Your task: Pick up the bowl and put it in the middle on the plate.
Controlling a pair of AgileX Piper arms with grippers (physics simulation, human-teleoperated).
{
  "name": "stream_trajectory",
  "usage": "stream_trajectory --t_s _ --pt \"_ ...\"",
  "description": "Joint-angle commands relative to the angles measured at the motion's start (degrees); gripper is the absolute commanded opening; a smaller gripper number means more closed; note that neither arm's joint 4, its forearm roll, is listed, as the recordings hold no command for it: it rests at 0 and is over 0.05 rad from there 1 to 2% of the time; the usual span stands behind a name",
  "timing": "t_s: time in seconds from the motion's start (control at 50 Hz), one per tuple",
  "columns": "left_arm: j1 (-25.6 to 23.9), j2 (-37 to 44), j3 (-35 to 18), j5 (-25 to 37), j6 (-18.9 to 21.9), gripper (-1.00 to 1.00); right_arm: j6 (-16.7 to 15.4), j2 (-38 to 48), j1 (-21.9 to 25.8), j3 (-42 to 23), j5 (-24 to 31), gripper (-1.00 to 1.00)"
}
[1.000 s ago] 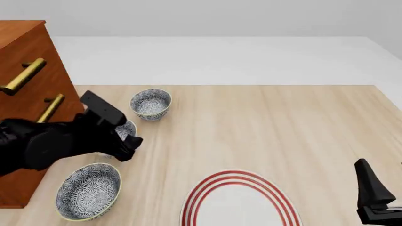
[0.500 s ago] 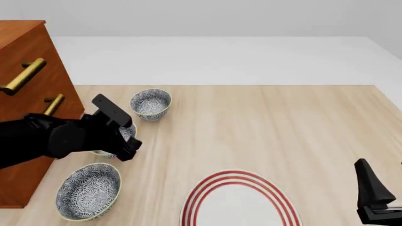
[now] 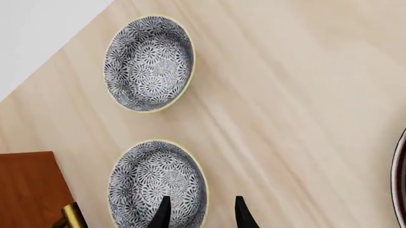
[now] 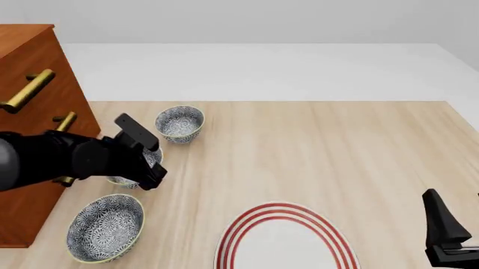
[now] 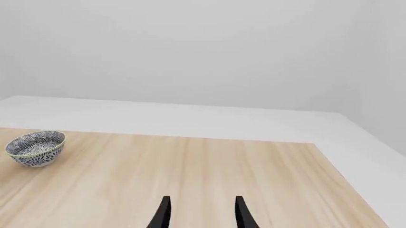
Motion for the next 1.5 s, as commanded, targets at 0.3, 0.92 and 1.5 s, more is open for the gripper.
stream_trajectory --t_s 0.3,0.92,1.5 --pt "0.48 6.31 1.45 -2.88 -0.41 1.00 0.09 0.01 0.01 0.12 -0.08 1.00" --pt "3.08 12.51 0.68 -5.74 0.02 1.00 0.09 0.01 0.05 0.08 -0.03 1.00" --pt "1.91 5.92 -0.01 -2.43 2.15 -1.00 -0.04 0.00 0.11 -0.05 0.02 1.00"
